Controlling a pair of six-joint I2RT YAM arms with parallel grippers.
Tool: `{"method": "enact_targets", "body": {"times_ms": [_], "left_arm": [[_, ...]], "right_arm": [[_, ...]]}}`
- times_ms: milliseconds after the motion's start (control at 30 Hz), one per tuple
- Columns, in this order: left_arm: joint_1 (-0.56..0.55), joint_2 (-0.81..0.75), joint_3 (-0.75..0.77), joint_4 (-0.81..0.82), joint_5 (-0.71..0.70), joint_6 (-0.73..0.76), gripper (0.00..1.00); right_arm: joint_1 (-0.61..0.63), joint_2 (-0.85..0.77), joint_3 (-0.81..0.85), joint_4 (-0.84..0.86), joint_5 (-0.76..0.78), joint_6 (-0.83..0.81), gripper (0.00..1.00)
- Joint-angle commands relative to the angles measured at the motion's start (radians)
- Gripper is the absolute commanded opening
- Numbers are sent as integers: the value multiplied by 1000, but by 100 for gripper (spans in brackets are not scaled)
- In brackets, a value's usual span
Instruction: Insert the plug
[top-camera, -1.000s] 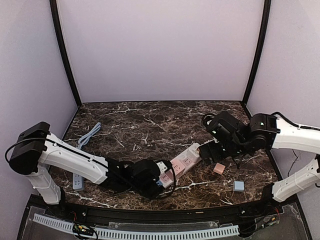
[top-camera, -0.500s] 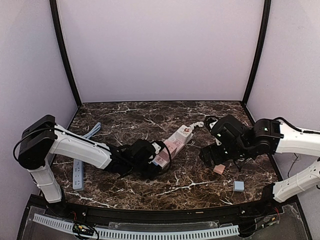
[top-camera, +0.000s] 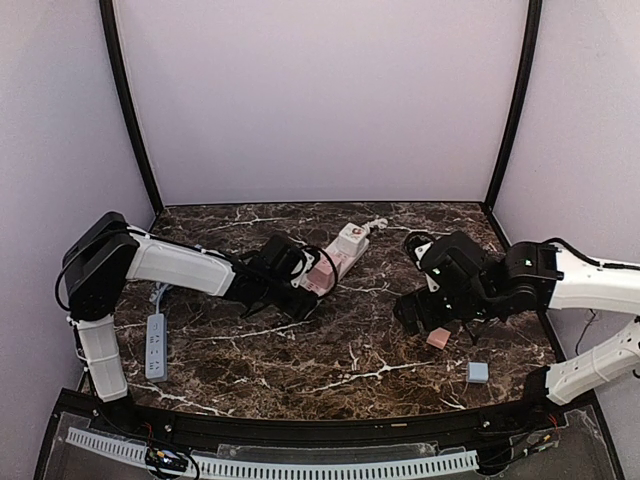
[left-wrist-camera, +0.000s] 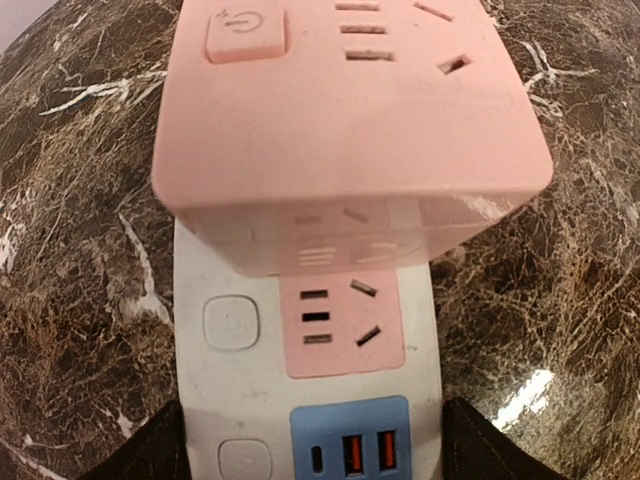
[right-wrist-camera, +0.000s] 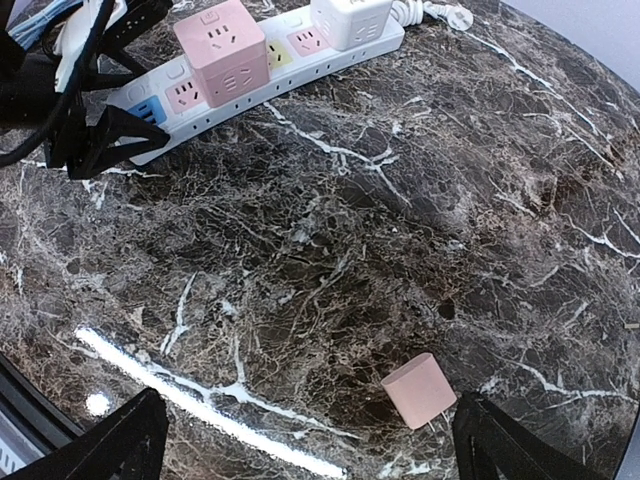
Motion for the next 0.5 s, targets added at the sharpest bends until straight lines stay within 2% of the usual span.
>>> {"method": "enact_targets", "body": {"times_ms": [0,33,133,167,467], "left_arm": [[33,8,-1,-48,36,-18,75],[34,9,-3,-46,41,-25,77],[36,7,-12,-48,55,-60,94],[36,5,-13,-48,55,-67,96],[36,-130,-82,-70,24,-120,99]], "right_arm": [[-14,9,8,51,-5,-24,99],[-15,10,8,57,-7,-28,99],[-18,17,12,79,-11,-37,99],[-20,22,15,85,-11,-40,99],[-21,45,29,136,-6,-69,99]]}}
